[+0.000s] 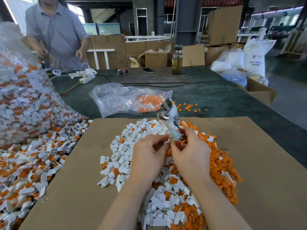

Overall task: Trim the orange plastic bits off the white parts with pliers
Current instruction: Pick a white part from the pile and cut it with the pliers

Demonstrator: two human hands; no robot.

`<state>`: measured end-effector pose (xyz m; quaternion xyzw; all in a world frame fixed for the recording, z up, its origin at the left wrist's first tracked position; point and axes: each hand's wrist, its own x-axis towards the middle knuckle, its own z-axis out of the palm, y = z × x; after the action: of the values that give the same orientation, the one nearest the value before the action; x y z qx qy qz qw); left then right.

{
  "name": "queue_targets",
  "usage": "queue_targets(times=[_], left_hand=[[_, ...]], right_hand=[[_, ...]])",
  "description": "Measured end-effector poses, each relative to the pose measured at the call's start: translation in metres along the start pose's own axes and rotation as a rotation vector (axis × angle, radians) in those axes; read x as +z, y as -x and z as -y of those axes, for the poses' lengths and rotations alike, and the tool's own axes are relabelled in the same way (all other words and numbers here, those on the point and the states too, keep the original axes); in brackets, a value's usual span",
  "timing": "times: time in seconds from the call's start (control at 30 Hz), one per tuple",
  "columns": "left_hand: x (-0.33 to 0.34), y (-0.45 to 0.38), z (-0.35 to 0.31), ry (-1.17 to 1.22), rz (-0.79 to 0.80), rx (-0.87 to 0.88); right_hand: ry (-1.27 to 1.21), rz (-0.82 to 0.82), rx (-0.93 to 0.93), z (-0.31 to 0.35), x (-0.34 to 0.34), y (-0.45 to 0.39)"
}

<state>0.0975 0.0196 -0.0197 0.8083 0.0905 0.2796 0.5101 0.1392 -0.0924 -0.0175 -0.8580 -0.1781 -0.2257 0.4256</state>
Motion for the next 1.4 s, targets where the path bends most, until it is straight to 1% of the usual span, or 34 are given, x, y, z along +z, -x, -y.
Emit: queue_targets(times=[0.1,0.2,0.27,0.33,0.4,0.47,0.6,0.87,1.03,1.4], left_hand=[[0.000,-0.001,-0.001,-0.008,-0.016,-0.005],[-0.003,-0.002,-0.002,-0.031,-0.064,-0.026],[-0.006,-0.003,-0.002,0.069,-0.090,-0.115],[-0.008,-0.004,-0.005,0.244,-0.105,-0.242],[-0.009,-0.003,-0.008,0.393,-0.117,-0.331],[-0.010,-0.003,-0.011,0.485,-0.121,-0.358],[-0.011,-0.002,-0.015,0.556,-0.099,-0.375],[-0.008,-0.001,-0.016,0.575,-0.087,-0.386],[-0.007,0.000,-0.017,0.500,-0.099,-0.320],[-0.007,0.002,-0.018,0.327,-0.113,-0.203]], right_hand=[[-0.119,-0.017,0.054,0.000,-0.001,-0.001],[-0.210,0.008,0.079,0.000,-0.002,-0.001],[-0.260,0.032,0.085,0.001,-0.002,-0.001],[-0.300,0.051,0.089,0.003,-0.002,-0.001],[-0.339,0.056,0.094,0.005,-0.002,-0.001],[-0.362,0.063,0.102,0.005,-0.002,-0.001],[-0.382,0.049,0.091,0.007,-0.002,-0.001],[-0.328,0.006,0.051,0.006,-0.001,0.000],[-0.258,-0.003,0.029,0.003,0.002,0.001],[-0.260,0.021,0.045,0.002,0.002,-0.001]])
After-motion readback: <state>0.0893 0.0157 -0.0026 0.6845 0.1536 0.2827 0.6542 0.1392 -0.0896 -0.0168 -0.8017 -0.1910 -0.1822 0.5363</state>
